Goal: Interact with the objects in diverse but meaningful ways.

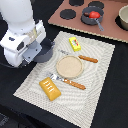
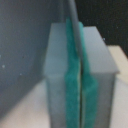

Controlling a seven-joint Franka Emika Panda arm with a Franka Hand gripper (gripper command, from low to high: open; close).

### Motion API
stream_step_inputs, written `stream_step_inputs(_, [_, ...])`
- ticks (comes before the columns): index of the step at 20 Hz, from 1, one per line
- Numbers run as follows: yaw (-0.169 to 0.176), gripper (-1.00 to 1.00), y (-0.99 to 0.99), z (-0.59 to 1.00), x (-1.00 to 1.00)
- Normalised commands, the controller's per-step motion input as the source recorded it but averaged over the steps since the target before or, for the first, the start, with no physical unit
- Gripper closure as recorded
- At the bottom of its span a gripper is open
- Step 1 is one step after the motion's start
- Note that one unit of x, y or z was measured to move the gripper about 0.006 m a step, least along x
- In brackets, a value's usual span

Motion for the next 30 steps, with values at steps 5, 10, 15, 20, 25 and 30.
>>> stream_step_inputs(5, [0.038,-1.00,0.07,0.49,0.24])
stream_step_inputs(10, [0.048,-1.00,0.02,0.66,0.13])
stream_step_inputs(15, [0.091,-1.00,-0.07,0.27,-0.13])
stream_step_inputs(20, [0.034,-1.00,-0.03,0.71,-0.04])
stream_step_inputs(25, [0.027,-1.00,0.33,0.64,0.37])
stream_step_inputs(30, [0.034,-1.00,0.48,0.85,0.69])
